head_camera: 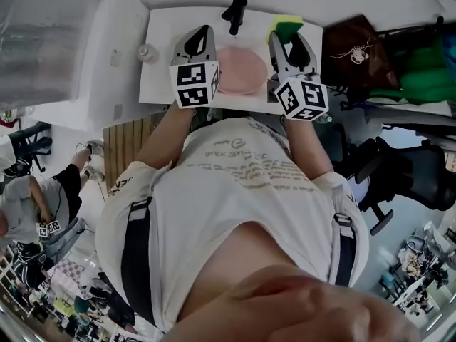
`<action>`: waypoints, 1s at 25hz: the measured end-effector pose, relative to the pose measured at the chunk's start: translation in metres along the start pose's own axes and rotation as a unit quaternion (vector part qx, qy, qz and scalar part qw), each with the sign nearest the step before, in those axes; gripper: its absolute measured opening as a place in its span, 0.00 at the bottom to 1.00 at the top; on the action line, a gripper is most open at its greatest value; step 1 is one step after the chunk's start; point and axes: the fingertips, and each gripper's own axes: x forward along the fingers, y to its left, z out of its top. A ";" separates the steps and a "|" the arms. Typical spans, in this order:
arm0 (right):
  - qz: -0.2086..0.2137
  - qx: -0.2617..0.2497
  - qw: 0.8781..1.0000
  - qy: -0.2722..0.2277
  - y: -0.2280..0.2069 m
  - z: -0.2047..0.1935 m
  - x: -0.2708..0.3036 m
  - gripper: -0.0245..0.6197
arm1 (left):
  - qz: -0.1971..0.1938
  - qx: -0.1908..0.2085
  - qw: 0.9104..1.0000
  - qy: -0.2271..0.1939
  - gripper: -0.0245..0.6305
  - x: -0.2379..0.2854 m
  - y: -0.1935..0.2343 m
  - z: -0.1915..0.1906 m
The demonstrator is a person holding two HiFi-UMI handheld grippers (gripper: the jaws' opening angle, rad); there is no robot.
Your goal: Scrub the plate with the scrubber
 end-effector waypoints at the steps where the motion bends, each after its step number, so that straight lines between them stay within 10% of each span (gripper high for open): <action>1: -0.007 -0.001 1.000 -0.008 -0.002 0.006 0.000 0.36 | -0.001 0.007 1.000 -0.010 0.07 -0.001 -0.004 0.008; 25: 0.003 -0.042 0.999 -0.028 0.009 0.021 0.008 0.35 | 0.024 0.000 1.000 -0.009 0.07 -0.004 -0.008 0.024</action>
